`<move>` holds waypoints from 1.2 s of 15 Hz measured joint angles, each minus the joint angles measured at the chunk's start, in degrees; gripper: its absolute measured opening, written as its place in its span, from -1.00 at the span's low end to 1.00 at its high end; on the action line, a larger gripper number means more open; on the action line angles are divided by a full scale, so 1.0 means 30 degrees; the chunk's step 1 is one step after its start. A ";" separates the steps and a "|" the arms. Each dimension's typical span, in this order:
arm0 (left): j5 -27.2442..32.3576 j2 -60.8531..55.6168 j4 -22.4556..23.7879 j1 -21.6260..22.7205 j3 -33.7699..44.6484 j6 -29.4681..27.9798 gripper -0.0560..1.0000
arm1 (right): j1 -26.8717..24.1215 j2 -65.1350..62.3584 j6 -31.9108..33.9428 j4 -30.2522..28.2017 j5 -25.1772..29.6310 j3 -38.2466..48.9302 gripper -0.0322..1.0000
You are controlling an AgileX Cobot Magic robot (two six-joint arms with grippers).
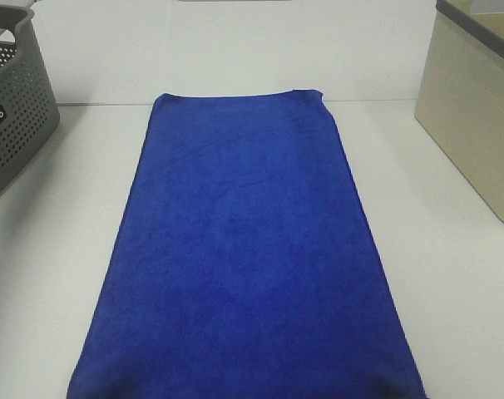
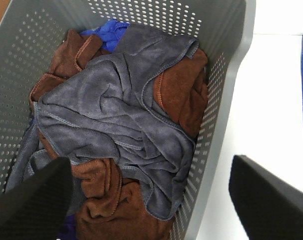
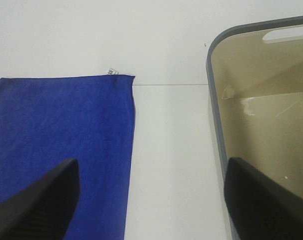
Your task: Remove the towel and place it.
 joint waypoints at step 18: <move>-0.0955 -2.2460 -0.0802 0.0000 2.2059 0.1566 0.62 | 0.0000 -2.3950 0.0000 -0.0993 0.0038 2.4962 0.54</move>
